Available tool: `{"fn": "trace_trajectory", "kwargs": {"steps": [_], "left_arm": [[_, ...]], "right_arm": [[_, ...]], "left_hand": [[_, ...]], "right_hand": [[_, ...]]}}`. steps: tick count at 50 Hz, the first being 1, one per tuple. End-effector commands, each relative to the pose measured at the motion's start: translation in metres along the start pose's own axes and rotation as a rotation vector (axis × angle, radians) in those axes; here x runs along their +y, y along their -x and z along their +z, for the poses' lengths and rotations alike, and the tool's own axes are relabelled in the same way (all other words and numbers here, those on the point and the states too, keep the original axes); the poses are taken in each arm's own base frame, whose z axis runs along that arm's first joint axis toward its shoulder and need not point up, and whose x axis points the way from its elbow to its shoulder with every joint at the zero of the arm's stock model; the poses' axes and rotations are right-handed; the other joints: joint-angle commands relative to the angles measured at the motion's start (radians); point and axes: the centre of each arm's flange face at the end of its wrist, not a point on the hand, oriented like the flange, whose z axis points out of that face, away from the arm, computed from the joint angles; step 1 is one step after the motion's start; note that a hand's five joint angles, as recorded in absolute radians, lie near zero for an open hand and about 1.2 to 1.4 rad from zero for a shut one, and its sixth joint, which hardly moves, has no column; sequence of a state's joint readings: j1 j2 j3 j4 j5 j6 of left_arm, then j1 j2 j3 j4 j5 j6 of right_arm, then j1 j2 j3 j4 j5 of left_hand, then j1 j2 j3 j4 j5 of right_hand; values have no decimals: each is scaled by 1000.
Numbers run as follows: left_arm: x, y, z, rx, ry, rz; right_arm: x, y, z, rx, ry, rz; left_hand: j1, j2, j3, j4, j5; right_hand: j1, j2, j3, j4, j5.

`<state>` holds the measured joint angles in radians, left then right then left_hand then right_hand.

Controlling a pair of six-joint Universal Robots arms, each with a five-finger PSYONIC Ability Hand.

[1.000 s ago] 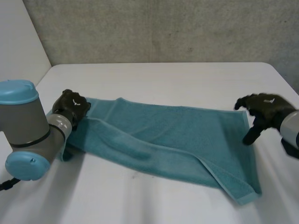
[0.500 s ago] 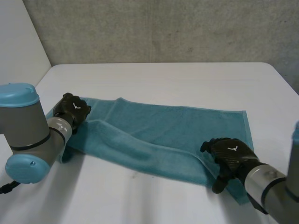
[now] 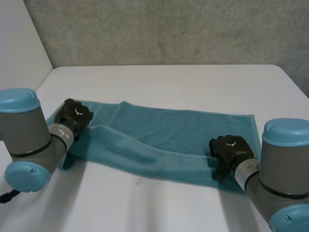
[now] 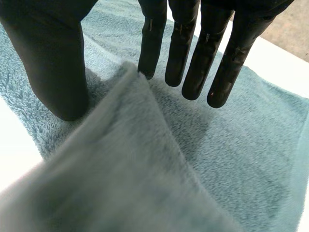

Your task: Fold the laundry

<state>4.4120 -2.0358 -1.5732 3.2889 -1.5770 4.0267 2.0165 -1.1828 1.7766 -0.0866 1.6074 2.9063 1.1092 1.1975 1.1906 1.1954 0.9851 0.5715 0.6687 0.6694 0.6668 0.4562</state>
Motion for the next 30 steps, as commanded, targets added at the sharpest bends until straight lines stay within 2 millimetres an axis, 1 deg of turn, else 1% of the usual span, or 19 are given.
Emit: {"fn": "trace_trajectory", "kwargs": {"steps": [1,4,6,10,15,21,25,26,27,29,30], "left_arm": [[0,0,0,-1,2,-2],[2,-2,-1,6,8,-2],[4,-5,-2,16,13,4],[6,-6,-3,19,19,4],[7,-7,-4,23,24,3],[10,-8,-5,27,31,2],[11,-9,-6,32,35,1],[12,-10,-6,33,38,0],[12,-10,-7,34,39,0],[15,-11,-7,40,47,-1],[16,-11,-7,39,50,-2]], "right_arm": [[-1,-5,-6,14,3,-82],[-1,-13,-8,34,5,-106],[-6,-24,-12,66,0,-133],[-9,-32,-16,81,11,-151],[-7,-33,-21,66,45,-149],[3,-35,-22,45,86,-139],[9,-37,-22,21,102,-137],[9,-37,-22,21,102,-137],[11,-37,-22,13,107,-137],[9,-41,-22,13,99,-132],[8,-43,-22,15,95,-132]], "left_hand": [[287,199,206,201,237],[287,199,206,201,237],[287,199,206,201,237],[287,199,206,201,237],[287,199,206,201,237],[287,199,206,201,237],[287,199,206,201,237],[287,199,206,201,237],[287,199,206,201,237],[282,193,200,195,231],[247,158,165,160,196]], "right_hand": [[206,109,108,111,147],[206,109,108,111,147],[218,121,120,123,159],[215,118,117,120,156],[215,118,117,120,156],[244,147,146,149,185],[385,288,287,290,326],[385,288,288,290,326],[481,384,383,386,422],[823,726,725,728,764],[825,728,727,729,765]]}}
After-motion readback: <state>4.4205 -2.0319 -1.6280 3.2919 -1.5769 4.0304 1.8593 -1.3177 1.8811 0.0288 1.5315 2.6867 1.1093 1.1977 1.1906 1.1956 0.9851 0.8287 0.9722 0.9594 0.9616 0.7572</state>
